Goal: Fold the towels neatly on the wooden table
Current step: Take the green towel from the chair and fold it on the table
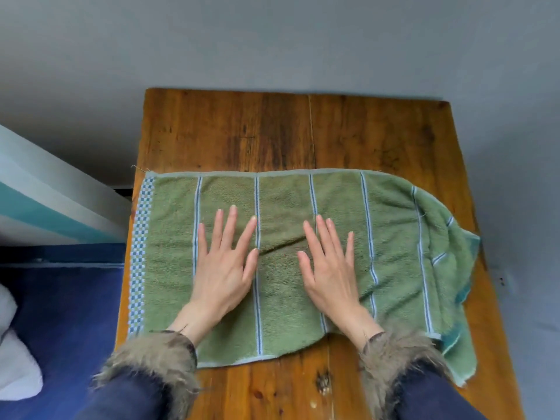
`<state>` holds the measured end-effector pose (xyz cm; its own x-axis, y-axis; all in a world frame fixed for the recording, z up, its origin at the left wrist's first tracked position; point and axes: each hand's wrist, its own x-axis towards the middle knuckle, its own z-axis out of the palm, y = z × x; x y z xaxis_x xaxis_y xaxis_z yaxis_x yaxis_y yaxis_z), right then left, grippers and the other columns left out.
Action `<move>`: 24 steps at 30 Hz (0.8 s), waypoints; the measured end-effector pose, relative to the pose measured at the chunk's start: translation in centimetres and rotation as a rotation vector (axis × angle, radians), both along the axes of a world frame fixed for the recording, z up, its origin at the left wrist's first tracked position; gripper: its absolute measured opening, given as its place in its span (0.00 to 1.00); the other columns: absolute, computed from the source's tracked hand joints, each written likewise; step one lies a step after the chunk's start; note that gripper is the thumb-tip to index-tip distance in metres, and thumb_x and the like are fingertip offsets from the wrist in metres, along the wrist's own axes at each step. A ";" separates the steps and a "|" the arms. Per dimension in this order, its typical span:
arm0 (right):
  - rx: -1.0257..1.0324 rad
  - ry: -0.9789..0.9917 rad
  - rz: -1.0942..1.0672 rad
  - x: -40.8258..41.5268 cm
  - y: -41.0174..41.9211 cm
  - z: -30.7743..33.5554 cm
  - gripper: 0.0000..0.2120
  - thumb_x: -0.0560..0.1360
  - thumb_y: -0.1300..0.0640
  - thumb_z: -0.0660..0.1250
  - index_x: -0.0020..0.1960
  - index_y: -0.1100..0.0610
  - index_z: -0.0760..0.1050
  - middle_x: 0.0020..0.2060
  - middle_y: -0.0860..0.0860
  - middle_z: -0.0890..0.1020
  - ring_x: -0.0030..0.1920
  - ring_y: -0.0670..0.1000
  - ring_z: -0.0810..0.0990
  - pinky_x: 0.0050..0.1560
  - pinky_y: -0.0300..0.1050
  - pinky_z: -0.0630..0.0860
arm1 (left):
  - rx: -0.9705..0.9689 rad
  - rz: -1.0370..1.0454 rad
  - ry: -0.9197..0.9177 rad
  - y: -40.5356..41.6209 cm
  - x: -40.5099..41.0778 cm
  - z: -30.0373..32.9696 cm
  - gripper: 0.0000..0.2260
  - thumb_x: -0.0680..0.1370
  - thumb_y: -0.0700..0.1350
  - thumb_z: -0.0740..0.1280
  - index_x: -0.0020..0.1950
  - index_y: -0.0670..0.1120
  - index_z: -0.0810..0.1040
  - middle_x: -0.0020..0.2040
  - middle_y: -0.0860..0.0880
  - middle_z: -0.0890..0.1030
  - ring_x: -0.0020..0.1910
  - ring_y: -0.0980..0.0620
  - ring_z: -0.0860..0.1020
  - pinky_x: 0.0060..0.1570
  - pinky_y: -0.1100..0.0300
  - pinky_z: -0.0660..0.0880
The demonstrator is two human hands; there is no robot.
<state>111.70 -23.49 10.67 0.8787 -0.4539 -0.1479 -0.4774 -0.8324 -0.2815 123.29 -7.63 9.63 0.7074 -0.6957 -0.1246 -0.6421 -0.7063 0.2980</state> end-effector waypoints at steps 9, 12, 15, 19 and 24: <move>-0.059 0.017 -0.256 -14.4 -12.2 0.7 0.27 0.78 0.46 0.45 0.75 0.53 0.57 0.75 0.52 0.57 0.75 0.50 0.50 0.73 0.57 0.40 | 0.060 -0.248 0.001 -11.7 -14.8 -0.4 0.24 0.79 0.59 0.48 0.75 0.56 0.55 0.77 0.46 0.52 0.76 0.45 0.47 0.68 0.35 0.46; 0.005 0.031 -0.312 -17.6 -15.3 -0.1 0.28 0.78 0.45 0.40 0.76 0.53 0.49 0.76 0.50 0.52 0.75 0.46 0.45 0.74 0.54 0.39 | 0.112 -0.288 -0.022 -15.2 -17.6 -0.8 0.24 0.80 0.60 0.46 0.75 0.56 0.57 0.77 0.46 0.54 0.76 0.44 0.48 0.67 0.34 0.47; 0.067 0.094 -0.268 -18.3 -18.3 -1.1 0.31 0.75 0.42 0.33 0.76 0.52 0.42 0.76 0.48 0.47 0.75 0.45 0.41 0.74 0.52 0.37 | 0.183 -0.277 -0.039 -17.1 -18.7 -1.6 0.26 0.78 0.62 0.49 0.75 0.56 0.57 0.77 0.45 0.54 0.76 0.43 0.48 0.67 0.32 0.47; 0.033 0.165 -0.158 -17.6 -21.5 -2.4 0.33 0.74 0.42 0.30 0.76 0.52 0.40 0.76 0.48 0.42 0.75 0.47 0.37 0.73 0.52 0.35 | 0.266 -0.257 -0.047 -17.3 -19.1 -2.0 0.29 0.76 0.65 0.50 0.75 0.57 0.56 0.77 0.46 0.53 0.75 0.42 0.50 0.67 0.31 0.47; -0.048 0.201 -0.076 -16.3 -26.8 -2.7 0.25 0.81 0.48 0.39 0.76 0.50 0.40 0.76 0.48 0.40 0.75 0.48 0.37 0.74 0.55 0.37 | 0.300 -0.290 -0.059 -17.5 -18.7 -1.6 0.31 0.74 0.67 0.51 0.75 0.57 0.56 0.77 0.45 0.52 0.75 0.41 0.50 0.66 0.29 0.50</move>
<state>95.43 -50.29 7.97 0.7966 -0.5285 -0.2935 -0.5819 -0.8020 -0.1351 104.56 -25.12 8.01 0.5000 -0.8058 -0.3174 -0.8367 -0.5440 0.0630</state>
